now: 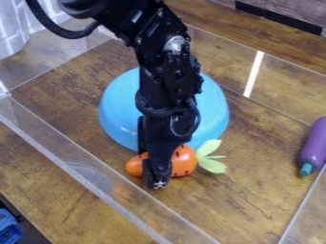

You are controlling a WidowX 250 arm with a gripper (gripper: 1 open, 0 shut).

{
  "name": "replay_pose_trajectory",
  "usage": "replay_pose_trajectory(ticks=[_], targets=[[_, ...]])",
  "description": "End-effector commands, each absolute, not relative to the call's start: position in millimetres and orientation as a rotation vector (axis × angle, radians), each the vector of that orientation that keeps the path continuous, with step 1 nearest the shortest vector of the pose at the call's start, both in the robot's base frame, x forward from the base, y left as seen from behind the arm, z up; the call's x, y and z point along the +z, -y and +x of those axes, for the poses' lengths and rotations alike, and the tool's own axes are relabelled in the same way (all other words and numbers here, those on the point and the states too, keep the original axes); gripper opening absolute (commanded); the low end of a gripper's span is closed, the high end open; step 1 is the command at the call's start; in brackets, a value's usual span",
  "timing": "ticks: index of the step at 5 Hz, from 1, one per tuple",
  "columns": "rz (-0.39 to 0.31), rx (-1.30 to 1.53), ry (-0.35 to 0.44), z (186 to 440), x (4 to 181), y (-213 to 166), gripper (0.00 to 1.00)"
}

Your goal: Put the carrot on the blue tray

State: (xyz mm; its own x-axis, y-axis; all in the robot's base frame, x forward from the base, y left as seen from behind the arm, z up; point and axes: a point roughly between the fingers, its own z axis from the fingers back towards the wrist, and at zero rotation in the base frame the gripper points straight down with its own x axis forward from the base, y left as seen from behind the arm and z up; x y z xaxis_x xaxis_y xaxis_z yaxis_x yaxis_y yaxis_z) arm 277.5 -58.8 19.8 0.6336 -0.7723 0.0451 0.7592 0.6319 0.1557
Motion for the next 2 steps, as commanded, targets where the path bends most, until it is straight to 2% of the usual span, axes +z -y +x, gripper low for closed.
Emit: replay_pose_trajectory(ticks=[1, 2], targets=[[0.134, -0.866, 0.161, 288.3, 28.9, 55.8, 0.0], [0.134, -0.867, 0.162, 289.4, 28.0, 56.2, 0.0]])
